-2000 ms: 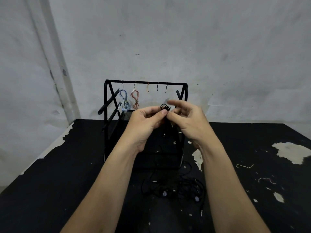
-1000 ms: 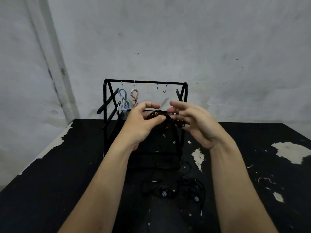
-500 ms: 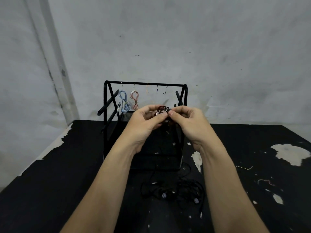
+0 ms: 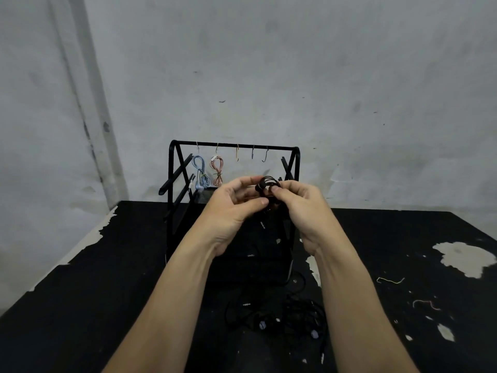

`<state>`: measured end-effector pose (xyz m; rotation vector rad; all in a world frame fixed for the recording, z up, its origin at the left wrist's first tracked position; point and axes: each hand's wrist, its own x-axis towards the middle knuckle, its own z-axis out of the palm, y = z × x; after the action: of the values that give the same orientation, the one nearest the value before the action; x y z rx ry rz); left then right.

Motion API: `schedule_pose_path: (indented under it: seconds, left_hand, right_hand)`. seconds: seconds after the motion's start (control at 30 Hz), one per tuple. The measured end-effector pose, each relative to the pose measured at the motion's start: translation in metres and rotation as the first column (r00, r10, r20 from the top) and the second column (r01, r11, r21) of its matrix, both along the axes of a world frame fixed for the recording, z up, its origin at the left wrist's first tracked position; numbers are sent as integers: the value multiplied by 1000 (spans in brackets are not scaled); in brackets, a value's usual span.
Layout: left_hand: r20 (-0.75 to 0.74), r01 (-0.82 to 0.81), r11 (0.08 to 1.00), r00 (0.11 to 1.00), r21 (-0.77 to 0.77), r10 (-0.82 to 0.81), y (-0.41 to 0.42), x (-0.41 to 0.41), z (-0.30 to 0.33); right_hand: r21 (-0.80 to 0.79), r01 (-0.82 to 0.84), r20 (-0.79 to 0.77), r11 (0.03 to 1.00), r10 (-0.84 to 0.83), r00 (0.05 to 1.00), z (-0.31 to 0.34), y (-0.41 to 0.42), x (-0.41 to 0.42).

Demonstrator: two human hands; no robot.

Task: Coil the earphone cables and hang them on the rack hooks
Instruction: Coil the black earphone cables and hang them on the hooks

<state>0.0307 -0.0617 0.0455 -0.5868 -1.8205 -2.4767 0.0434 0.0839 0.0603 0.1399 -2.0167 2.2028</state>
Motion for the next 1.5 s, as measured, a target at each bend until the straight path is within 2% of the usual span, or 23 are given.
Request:
schedule_pose_path:
  seconds: [0.17, 0.37, 0.47, 0.73, 0.9, 1.13, 1.5]
  left_hand:
    - [29, 7, 998, 1000, 69, -9, 4, 2, 3]
    - [73, -185, 982, 981, 41, 182, 1, -12, -2]
    - [47, -293, 956, 955, 17, 292, -3, -23, 3]
    - [56, -527, 848, 847, -53, 529, -8, -60, 18]
    - [129, -528, 843, 833, -104, 538, -9, -70, 26]
    - [136, -513, 845, 836, -150, 531, -7, -76, 30]
    - [150, -479, 862, 852, -166, 502, -3, -83, 28]
  right_hand:
    - [17, 32, -99, 999, -31, 995, -3, 0, -1]
    - [139, 20, -75, 990, -10, 997, -9, -6, -8]
    - [138, 51, -84, 989, -39, 996, -5, -18, -24]
    - [106, 245, -87, 964, -236, 968, -6, -61, -94]
    - [30, 315, -64, 949, -312, 948, -8, -69, -114]
    - [-30, 366, -70, 930, -367, 928, -13, -77, -130]
    - [-63, 349, -8, 935, -350, 937, -21, -80, -148]
